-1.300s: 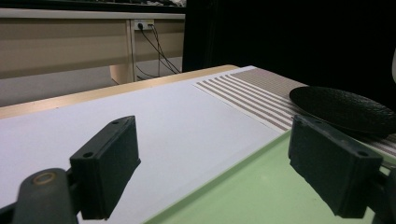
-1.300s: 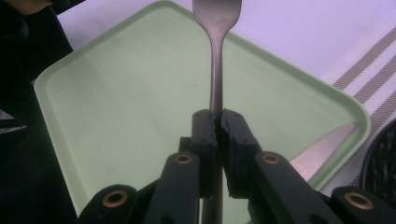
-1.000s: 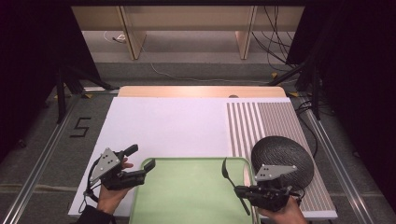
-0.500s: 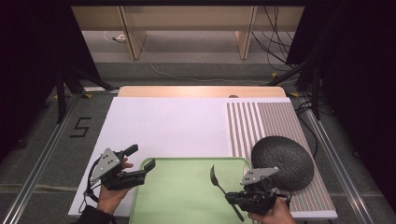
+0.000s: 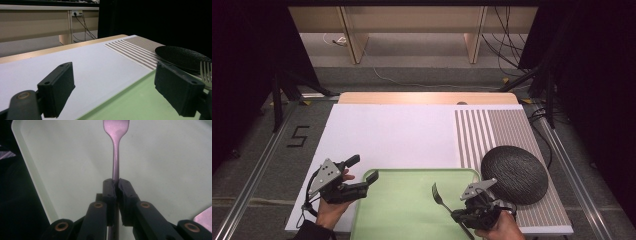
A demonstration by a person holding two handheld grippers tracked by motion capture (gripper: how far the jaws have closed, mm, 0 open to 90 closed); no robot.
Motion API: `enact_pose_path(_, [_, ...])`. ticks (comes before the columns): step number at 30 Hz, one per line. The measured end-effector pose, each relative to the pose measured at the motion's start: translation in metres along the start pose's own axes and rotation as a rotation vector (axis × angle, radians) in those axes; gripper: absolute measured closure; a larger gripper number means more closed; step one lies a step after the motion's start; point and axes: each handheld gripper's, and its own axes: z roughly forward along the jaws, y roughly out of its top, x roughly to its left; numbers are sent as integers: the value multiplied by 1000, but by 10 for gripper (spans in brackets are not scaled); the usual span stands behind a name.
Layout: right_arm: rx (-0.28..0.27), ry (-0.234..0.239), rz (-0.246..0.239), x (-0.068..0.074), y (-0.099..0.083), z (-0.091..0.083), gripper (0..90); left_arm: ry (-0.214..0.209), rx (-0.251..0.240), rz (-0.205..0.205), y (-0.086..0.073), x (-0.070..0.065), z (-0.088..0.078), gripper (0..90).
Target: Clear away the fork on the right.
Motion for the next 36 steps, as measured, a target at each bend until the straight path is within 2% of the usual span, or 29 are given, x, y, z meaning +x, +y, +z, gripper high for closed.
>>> enact_pose_path(5, [53,-3,-6,2,1,5,847,1,0,0,0,0,0,157])
enact_pose_path(9, [92,-15,-52,5,2,10,847,0,1,2,0,0,0,157])
enact_pose_path(19, [191,-28,-80,8,4,20,846,-1,1,-1,0,0,0,157])
enact_pose_path(28, [231,-31,-55,2,1,27,845,-2,5,-1,0,0,1,157])
enact_pose_path(36, [261,-42,-68,4,2,33,843,-2,7,-1,0,0,1,157])
